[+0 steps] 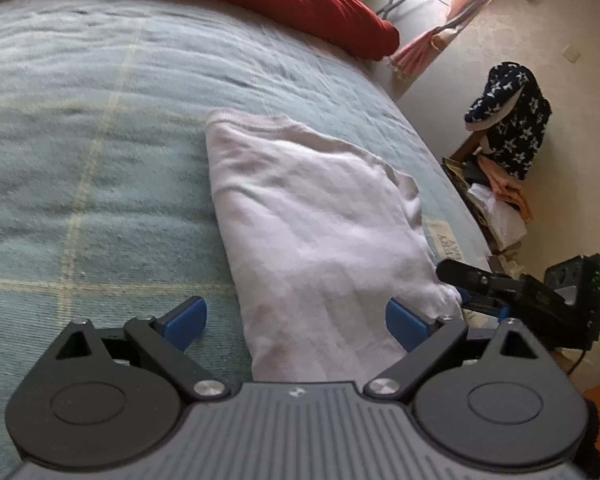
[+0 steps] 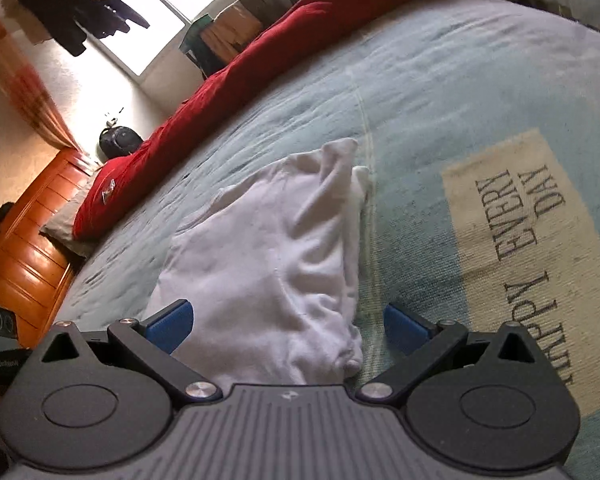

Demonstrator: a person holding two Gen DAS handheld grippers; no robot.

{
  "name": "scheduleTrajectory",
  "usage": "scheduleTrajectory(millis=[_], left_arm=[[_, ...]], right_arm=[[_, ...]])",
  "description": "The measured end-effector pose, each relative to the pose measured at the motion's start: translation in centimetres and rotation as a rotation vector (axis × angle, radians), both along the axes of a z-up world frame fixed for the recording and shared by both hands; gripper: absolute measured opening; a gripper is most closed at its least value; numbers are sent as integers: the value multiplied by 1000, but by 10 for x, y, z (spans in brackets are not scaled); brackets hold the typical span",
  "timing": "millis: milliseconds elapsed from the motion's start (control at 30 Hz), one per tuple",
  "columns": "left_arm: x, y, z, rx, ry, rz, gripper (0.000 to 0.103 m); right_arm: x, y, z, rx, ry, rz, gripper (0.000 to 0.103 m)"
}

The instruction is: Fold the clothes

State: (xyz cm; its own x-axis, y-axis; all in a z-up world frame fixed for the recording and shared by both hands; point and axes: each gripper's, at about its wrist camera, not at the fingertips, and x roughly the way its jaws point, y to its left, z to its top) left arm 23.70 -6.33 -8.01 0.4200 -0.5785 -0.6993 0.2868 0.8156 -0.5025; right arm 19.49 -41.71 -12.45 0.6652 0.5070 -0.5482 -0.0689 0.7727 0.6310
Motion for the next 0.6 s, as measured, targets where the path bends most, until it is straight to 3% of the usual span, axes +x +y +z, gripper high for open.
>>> scheduleTrajectory(millis=[267, 600], left_arm=[[16, -2, -11, -38, 20, -2, 97], [46, -5, -21, -179, 55, -5, 99]], right_arm=[[4, 1, -5, 4, -5, 2, 103], [18, 1, -6, 25, -3, 14, 103]])
